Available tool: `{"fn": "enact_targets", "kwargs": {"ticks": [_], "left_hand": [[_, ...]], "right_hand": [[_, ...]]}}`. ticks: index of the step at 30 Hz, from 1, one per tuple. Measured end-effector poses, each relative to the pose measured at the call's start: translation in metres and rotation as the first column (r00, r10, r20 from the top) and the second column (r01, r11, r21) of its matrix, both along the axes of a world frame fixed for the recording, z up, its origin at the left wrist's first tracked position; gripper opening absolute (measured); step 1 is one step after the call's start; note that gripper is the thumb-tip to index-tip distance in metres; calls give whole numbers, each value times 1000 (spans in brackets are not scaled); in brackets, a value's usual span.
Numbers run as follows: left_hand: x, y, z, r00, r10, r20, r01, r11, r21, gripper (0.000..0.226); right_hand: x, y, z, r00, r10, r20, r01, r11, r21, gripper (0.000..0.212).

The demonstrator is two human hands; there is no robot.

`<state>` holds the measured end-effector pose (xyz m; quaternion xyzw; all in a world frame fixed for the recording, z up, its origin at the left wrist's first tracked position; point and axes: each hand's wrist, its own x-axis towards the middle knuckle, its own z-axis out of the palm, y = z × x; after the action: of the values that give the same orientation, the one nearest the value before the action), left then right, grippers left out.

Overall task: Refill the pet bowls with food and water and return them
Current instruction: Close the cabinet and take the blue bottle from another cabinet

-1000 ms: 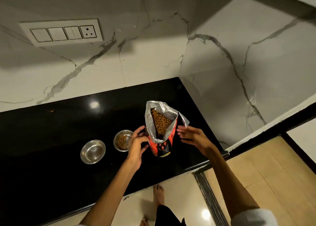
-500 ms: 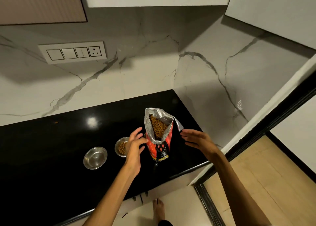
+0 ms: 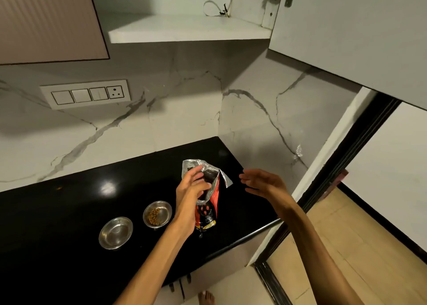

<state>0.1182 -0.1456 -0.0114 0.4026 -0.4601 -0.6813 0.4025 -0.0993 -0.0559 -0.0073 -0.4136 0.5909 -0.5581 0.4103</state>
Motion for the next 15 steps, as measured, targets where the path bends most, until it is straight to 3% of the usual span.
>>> {"fn": "enact_targets", "kwargs": {"ticks": [5, 15], "left_hand": [[-22, 9, 26, 995, -97, -8, 97, 992, -75, 51], [-77, 36, 85, 949, -315, -29, 302, 928, -216, 50]], "right_hand": [[-6, 12, 26, 995, -90, -48, 88, 995, -43, 30], [-20, 51, 82, 944, -311, -106, 288, 939, -188, 30]]}}
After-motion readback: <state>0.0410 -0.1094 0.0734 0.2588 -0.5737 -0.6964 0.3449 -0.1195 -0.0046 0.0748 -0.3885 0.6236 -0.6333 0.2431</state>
